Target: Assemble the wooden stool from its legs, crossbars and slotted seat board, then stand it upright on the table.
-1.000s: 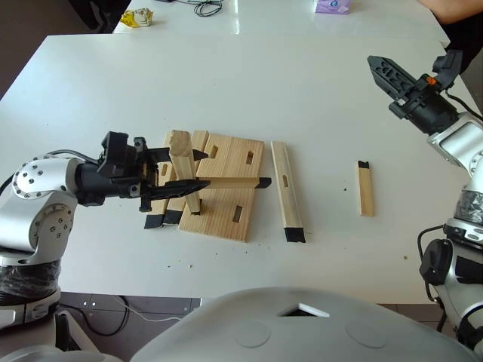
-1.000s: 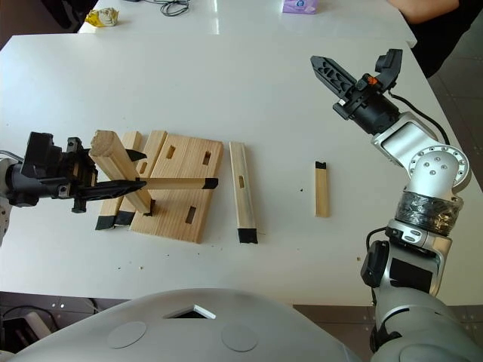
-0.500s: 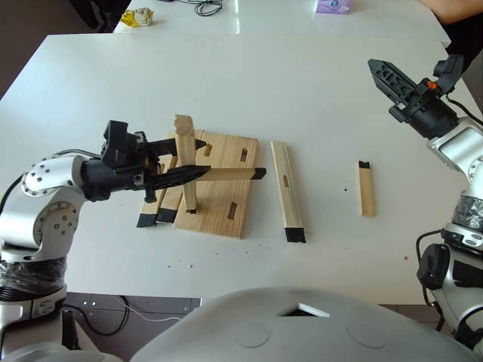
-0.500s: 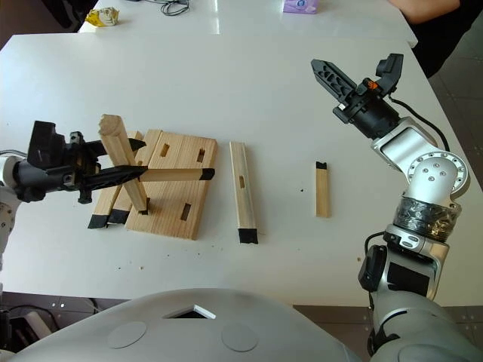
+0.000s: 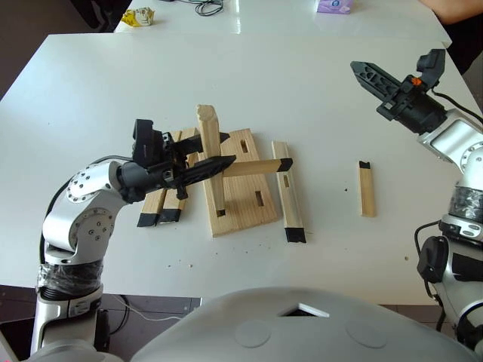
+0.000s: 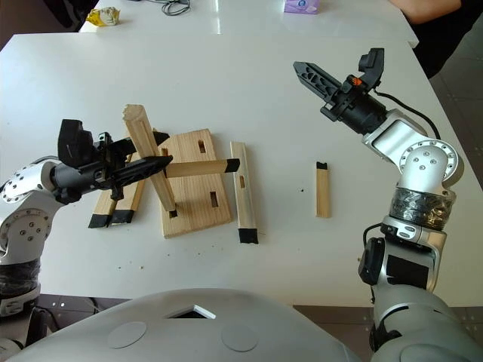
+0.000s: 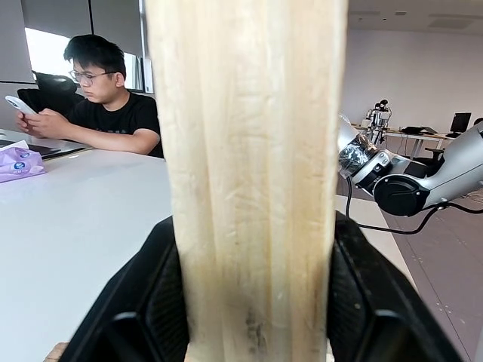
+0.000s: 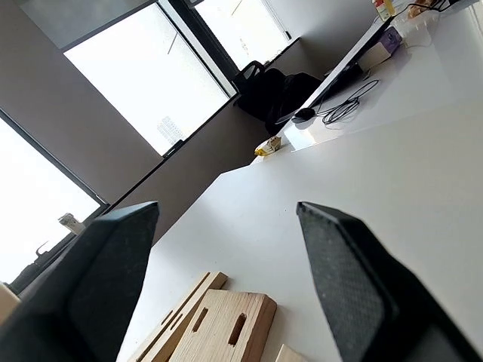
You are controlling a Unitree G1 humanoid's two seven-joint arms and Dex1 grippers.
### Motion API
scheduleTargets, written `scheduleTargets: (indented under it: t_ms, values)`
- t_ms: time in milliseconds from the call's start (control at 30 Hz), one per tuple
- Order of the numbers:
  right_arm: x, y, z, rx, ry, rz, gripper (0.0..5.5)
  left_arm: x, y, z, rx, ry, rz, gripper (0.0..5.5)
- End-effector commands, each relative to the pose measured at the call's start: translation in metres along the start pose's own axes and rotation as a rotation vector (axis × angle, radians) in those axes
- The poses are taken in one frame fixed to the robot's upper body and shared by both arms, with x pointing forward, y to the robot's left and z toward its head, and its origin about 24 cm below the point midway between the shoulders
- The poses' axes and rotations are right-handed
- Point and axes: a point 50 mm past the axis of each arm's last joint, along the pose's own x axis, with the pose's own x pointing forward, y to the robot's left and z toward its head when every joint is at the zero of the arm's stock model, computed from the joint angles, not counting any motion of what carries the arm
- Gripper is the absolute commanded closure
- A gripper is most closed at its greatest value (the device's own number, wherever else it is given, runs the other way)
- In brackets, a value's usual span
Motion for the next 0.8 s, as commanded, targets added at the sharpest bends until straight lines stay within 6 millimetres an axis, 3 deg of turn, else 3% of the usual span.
scheduleTargets:
  t_ms: [33,233,467,667,800]
  values:
    - [0.004,0.002,0.004,-0.022,0.027,0.006,2.14,0.007,0.0,-0.002,0.017,-0.028,0.011,3.45]
    - [0.001,0.0,0.0,-0.021,0.019,-0.005,2.14,0.001,-0.008,0.004,0.082,0.023,0.019,3.45]
    - [0.001,-0.001,0.002,-0.023,0.011,-0.005,2.14,-0.015,-0.016,-0.005,0.107,0.07,0.095,3.45]
    - [0.007,0.0,0.003,-0.028,0.027,0.011,2.14,-0.008,-0.017,0.0,0.119,-0.007,0.114,3.45]
    - [0.01,-0.001,0.007,-0.033,0.038,0.017,2.14,-0.009,-0.018,-0.007,0.109,0.0,0.125,3.45]
